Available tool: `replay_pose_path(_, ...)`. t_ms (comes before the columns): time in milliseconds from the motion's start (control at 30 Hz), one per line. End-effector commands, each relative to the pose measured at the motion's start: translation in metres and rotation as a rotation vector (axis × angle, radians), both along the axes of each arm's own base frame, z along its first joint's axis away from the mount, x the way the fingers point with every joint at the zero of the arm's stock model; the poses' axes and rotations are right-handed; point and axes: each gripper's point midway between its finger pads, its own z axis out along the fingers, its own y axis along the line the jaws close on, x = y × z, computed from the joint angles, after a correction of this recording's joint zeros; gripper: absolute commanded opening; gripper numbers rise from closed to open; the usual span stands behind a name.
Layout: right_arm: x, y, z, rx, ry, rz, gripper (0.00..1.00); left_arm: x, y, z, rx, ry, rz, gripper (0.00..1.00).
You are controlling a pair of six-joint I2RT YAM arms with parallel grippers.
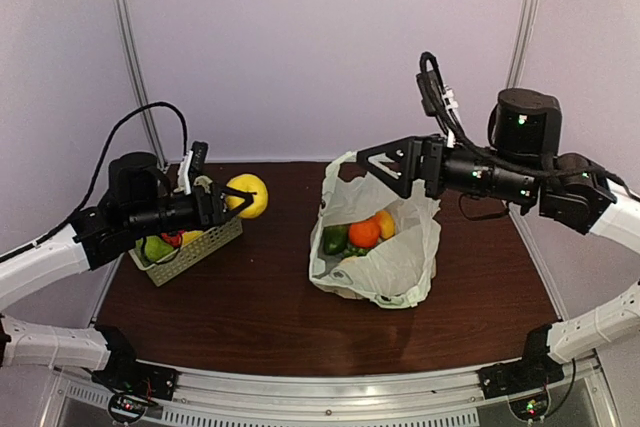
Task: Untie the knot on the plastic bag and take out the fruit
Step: Place the fake fruit in the bin.
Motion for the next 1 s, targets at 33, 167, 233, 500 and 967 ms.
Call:
replay_pose_path(33,0.032,-0.068,-0.058,-0.262,0.02,-0.346,0.99,0.054,0.082,-0.034,0.143,0.112,0.275,0.44)
replay_pose_path(167,0.039,-0.097,-0.087,-0.355,0.058,-0.461,0.99,0.096,0.141,-0.063,0.32,0.163,0.505,0.45)
replay_pose_path(233,0.04,-0.104,-0.096,-0.371,0.073,-0.482,0.99,0.114,0.162,-0.075,0.373,0.188,0.582,0.44)
replay_pose_path(500,0.043,-0.126,-0.118,-0.397,0.115,-0.558,0.99,0.151,0.214,-0.11,0.601,0.232,0.814,0.47)
replay_pose_path(967,0.045,-0.137,-0.141,-0.405,0.192,-0.583,0.99,0.18,0.231,-0.165,0.695,0.319,0.813,0.56)
